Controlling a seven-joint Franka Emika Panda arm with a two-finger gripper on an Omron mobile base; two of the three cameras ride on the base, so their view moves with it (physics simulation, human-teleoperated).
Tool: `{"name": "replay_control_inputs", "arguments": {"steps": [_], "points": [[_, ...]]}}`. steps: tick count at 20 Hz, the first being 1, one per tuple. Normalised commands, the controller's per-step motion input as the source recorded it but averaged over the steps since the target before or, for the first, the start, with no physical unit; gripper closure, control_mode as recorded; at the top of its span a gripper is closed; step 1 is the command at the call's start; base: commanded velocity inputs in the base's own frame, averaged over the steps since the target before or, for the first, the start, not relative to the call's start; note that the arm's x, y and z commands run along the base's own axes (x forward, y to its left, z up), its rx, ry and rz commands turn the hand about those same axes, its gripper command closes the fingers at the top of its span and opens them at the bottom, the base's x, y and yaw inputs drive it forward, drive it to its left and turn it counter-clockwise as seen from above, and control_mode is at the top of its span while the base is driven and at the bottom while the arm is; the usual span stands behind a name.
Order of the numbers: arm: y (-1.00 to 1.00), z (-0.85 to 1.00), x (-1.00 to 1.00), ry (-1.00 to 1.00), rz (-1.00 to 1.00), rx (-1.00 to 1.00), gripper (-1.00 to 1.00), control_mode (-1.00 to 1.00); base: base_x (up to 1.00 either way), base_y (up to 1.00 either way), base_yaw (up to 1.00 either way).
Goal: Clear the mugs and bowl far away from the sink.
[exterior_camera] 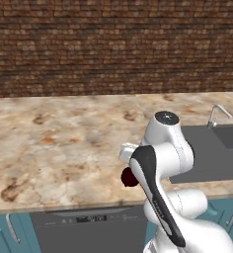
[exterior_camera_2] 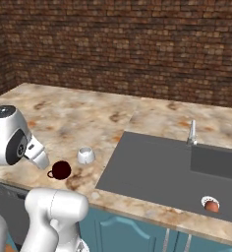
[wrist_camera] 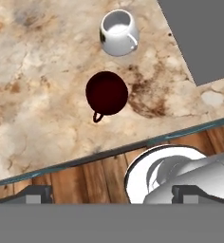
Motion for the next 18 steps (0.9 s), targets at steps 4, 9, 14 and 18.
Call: {"name": "replay_control_inputs", "arguments": {"steps": [4,9,14,18], "points": [[0.0,-0.1,0.0,0.09,-0.03,0.0,-1.0,-1.0,0.0,0.0,0.0],[0.0,-0.23,0.11,0.08,-0.02,0.0,-1.0,-1.0,0.0,0.0,0.0],[0.0,-0.17,0.08,0.03,-0.07,0.0,-1.0,-1.0,0.0,0.0,0.0],[0.0,-0.11,0.06,0.0,-0.1,0.0,-1.0,-1.0,0.0,0.0,0.0]]}}
